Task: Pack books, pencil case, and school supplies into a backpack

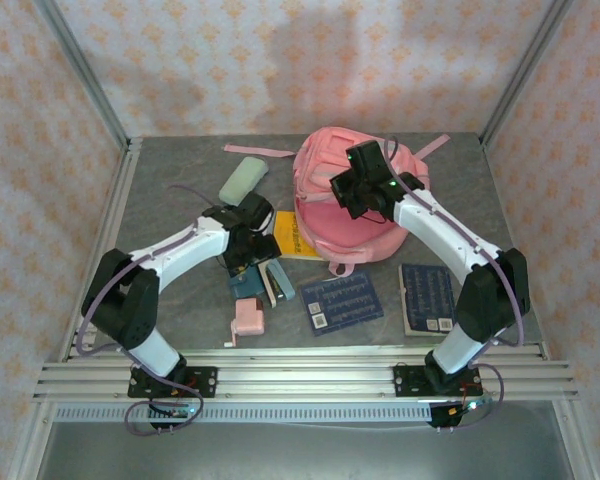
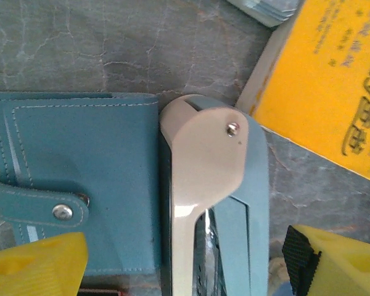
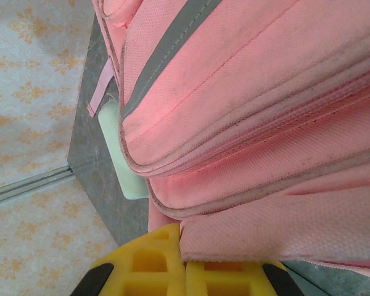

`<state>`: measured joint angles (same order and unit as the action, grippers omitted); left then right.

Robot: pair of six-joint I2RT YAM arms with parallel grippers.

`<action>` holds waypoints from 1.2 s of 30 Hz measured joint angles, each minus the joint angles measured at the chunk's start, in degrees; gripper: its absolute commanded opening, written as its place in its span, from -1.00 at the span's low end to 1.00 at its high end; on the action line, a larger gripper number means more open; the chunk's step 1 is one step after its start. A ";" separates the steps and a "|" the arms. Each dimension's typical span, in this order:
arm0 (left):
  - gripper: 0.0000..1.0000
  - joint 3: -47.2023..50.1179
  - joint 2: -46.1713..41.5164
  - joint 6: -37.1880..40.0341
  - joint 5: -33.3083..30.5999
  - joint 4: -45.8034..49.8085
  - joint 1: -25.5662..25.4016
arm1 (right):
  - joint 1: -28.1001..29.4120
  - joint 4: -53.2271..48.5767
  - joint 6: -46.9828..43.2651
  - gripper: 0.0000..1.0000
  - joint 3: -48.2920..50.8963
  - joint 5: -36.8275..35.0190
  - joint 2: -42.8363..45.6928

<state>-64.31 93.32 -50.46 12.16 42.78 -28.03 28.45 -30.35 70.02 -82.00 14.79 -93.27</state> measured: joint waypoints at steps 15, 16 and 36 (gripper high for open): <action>0.33 -3.04 9.70 -1.95 2.43 -1.42 -3.85 | 0.00 0.42 0.44 -1.00 1.36 0.46 0.02; 0.24 -3.50 9.97 -2.03 2.67 -1.44 -3.85 | 0.00 0.42 0.44 -1.00 1.36 0.46 0.02; -0.51 -5.42 5.33 0.98 2.12 -2.36 -3.80 | -0.94 -3.06 -1.14 -1.00 -3.58 -0.02 0.02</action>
<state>-69.73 98.65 -49.47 14.28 40.42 -31.83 27.51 -33.41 68.88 -85.58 14.76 -93.25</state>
